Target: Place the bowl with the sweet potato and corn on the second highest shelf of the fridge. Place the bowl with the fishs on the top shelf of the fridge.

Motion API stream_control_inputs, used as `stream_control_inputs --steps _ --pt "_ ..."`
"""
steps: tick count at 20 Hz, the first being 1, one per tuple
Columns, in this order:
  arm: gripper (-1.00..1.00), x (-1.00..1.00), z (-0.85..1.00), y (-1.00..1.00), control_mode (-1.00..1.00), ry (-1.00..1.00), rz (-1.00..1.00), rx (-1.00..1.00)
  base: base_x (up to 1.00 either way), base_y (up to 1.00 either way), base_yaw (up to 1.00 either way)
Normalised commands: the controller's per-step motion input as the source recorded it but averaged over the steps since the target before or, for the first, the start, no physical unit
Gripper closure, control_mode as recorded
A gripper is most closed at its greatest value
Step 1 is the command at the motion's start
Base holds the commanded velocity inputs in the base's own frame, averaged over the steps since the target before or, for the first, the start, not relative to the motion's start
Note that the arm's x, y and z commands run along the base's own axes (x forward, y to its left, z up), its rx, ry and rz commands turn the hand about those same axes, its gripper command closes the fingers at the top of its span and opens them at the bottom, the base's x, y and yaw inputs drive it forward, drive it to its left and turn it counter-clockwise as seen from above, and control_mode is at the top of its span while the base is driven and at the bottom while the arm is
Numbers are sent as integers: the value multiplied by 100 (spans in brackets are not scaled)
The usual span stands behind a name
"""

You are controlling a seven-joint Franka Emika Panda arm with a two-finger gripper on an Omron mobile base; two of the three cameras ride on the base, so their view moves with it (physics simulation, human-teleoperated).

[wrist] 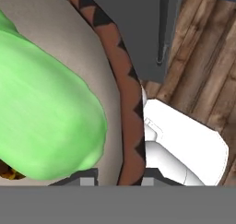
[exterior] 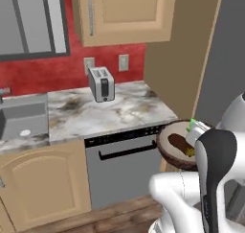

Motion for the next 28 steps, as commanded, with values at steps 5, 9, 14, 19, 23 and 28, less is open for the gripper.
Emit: stream_control_inputs --steps 5,9,14,19,23,28 --pt "100 0 0 0 100 0 0 0 -100 -62 0" --pt "100 0 0 0 100 0 0 0 -74 -95 -4" --pt "100 0 0 0 100 0 0 0 -10 -100 -2" --pt "100 0 0 0 100 0 0 0 23 -100 0" --pt "100 0 0 0 100 0 0 0 46 -100 0" --pt "100 0 0 0 100 0 0 0 83 -75 16"
